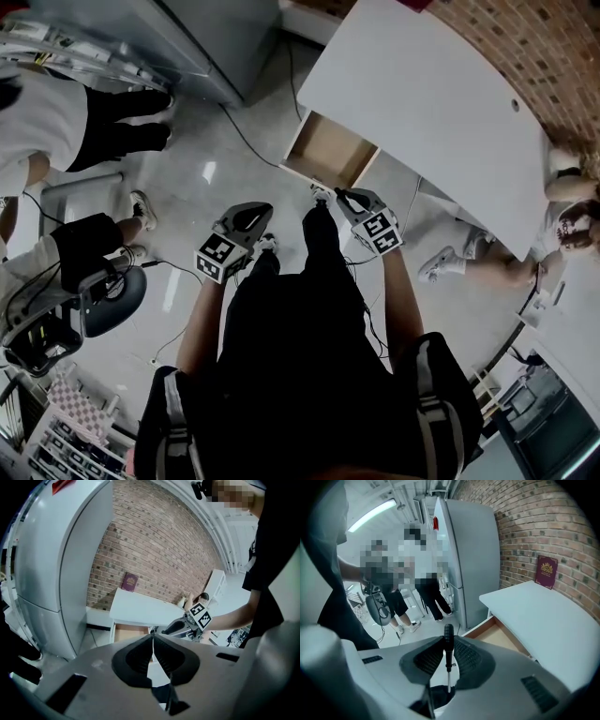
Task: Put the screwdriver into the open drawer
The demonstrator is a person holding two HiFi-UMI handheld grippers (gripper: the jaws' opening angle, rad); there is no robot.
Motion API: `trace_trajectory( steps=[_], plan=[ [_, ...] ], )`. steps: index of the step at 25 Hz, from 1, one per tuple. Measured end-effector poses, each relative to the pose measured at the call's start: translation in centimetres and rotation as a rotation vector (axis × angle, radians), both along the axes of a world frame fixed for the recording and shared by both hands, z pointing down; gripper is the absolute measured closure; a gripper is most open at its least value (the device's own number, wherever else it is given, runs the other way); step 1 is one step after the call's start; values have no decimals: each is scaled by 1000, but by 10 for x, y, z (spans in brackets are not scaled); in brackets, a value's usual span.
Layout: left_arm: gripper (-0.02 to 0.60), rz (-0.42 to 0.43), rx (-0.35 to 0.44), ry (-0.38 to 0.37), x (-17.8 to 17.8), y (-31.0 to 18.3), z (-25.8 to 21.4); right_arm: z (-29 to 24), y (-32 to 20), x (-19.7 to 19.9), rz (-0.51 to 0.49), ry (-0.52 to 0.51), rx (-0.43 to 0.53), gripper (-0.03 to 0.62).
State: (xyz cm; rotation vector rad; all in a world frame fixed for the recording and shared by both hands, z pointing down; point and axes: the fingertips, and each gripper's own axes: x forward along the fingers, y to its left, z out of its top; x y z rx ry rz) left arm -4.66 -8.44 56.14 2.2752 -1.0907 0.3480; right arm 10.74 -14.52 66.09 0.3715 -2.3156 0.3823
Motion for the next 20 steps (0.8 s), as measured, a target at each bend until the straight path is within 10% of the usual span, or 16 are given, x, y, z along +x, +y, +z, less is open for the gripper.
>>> trace_trajectory(
  steps=[20],
  plan=[
    [561,-59,-95,39,26,-4,58,116,-28,9,-143,124,-118,471]
  ],
)
